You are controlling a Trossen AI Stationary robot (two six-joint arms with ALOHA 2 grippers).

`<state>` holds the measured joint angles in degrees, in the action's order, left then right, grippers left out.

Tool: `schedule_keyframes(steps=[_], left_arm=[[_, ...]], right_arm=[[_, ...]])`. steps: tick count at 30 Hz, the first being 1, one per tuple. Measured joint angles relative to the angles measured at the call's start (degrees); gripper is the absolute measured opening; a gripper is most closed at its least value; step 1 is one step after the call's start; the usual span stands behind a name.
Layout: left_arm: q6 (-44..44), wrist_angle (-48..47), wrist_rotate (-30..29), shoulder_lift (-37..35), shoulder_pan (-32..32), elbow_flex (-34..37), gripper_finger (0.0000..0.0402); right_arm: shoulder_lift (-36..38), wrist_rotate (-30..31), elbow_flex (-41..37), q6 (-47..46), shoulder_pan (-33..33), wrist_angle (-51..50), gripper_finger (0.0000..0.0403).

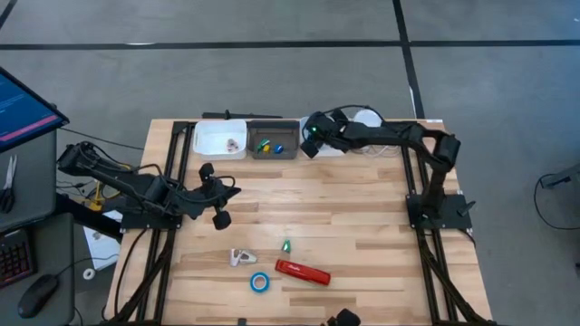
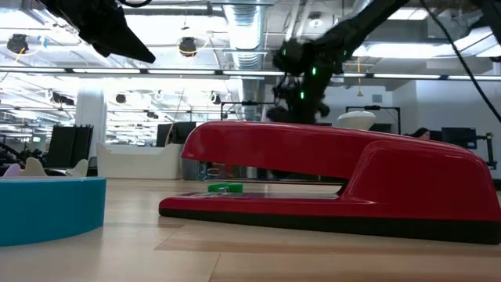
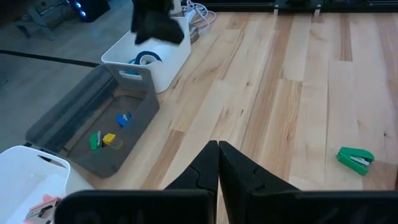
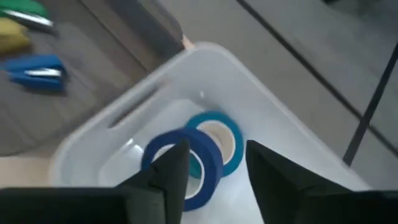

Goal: Pick and place Stapler, Stapler remover, tape
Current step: Put the red stapler into the black bin

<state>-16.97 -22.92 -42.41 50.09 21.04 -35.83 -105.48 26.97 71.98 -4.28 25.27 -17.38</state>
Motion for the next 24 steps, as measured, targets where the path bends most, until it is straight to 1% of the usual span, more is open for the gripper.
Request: schedule_keyframes(steps=[2, 4, 9, 12, 17, 21, 24], left_arm=[[0.0, -0.02, 0.0, 0.0, 0.0, 0.0, 0.0003], [0.0, -0.02, 0.0, 0.0, 0.0, 0.0, 0.0003], [0.0, -0.11, 0.02, 0.0, 0.0, 0.0, 0.0003], [0.0, -0.13, 0.02, 0.0, 0.0, 0.0, 0.0003], [0.07, -0.15, 0.04, 0.0, 0.0, 0.0, 0.0003], [0.07, -0.18, 0.26, 0.0, 0.0, 0.0, 0.0003], [0.05, -0.17, 0.78, 0.0, 0.0, 0.0, 0.0003]], right_arm=[[2.4, -0.13, 1.41, 1.14, -1.22, -1.47, 0.0164], [4.95, -2.35, 2.71, 2.29, -2.89, -3.56, 0.0168], [11.91, -14.7, 3.85, 4.72, -8.6, -8.94, 0.0158], [15.39, -19.54, 3.85, 4.74, -12.78, -11.72, 0.0144], [18.55, -20.3, 3.83, 3.46, -20.55, -15.61, 0.0119], [18.49, -20.29, 3.78, 1.26, -26.06, -17.86, 0.0108], [16.94, -20.01, 3.87, -0.1, -29.54, -17.88, 0.0103]])
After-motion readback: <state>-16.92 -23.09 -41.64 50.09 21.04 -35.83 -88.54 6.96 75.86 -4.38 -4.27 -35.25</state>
